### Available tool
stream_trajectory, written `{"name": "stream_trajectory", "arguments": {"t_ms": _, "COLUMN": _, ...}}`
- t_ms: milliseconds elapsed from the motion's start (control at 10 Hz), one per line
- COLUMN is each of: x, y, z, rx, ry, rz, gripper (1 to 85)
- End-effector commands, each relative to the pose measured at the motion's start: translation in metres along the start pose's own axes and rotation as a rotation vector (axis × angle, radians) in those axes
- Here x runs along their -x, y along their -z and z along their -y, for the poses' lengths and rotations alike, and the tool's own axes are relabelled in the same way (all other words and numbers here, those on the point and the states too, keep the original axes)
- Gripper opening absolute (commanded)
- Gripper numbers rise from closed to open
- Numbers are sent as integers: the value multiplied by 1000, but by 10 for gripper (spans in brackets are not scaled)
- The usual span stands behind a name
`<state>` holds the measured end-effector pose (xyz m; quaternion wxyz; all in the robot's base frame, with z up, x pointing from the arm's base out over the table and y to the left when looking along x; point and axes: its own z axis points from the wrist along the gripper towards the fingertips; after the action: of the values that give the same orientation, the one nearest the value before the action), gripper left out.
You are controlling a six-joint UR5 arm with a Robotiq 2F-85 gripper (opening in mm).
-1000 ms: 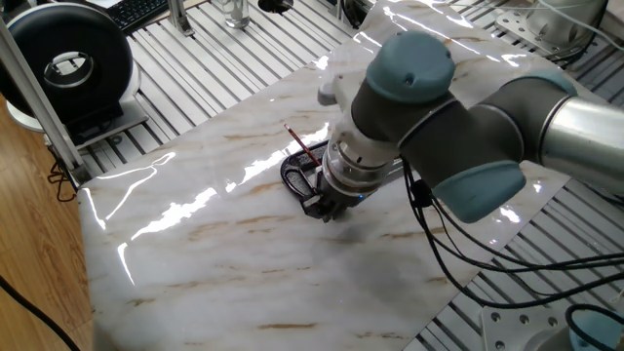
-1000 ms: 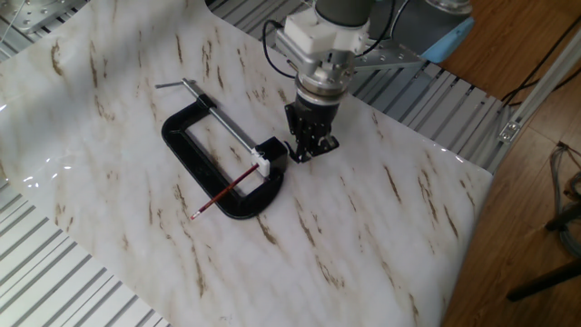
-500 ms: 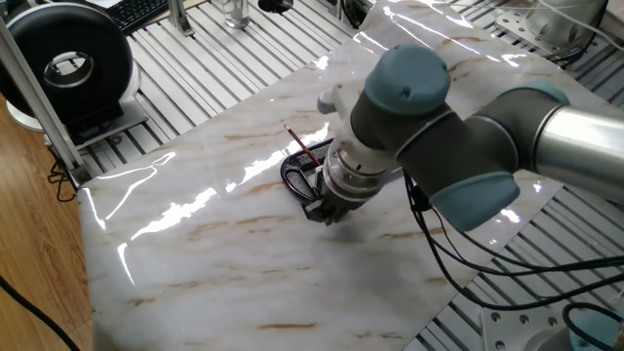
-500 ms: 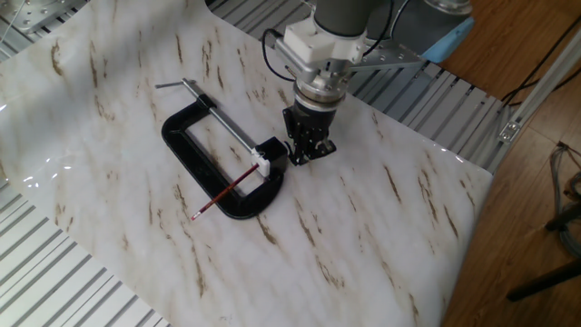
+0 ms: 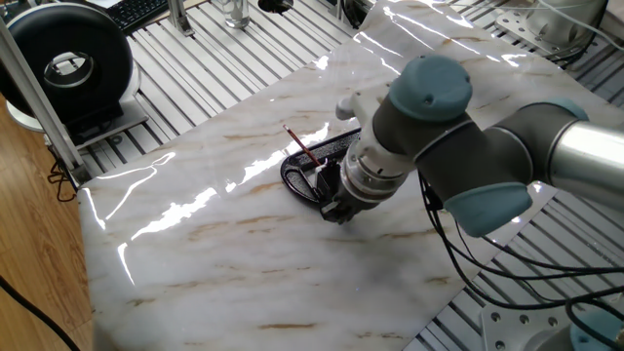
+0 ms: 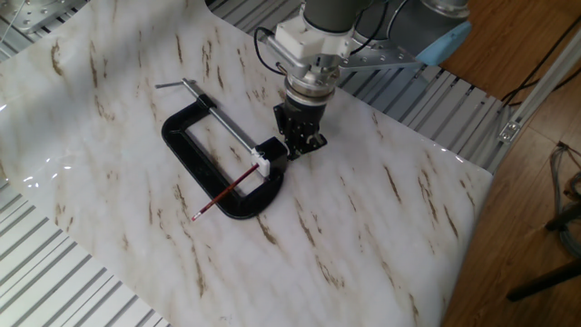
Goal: Sharpen the pencil with a pencil sharpener
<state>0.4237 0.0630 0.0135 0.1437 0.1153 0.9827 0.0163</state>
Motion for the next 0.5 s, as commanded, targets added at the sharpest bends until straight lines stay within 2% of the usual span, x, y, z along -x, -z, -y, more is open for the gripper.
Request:
{"name": "stream_trajectory", "arguments": {"t_ms": 0, "x": 0, "y": -3, "z": 5, "rx": 7, "ry": 0, "rz": 3, "gripper": 10}}
{"name": "stream_trajectory", "arguments": {"t_ms": 100, "x": -1, "y": -1, "z": 3, "rx": 10, "ry": 6, "rz": 1, "gripper": 37}}
{"name": "stream_trajectory", "arguments": {"t_ms": 200, "x": -2, "y": 2, "z": -7, "rx": 33, "ry": 6, "rz": -10, "gripper": 113}}
{"name": "stream_trajectory", "arguments": {"t_ms": 400, "x": -4, "y": 7, "z": -13, "rx": 40, "ry": 6, "rz": -25, "gripper": 217}}
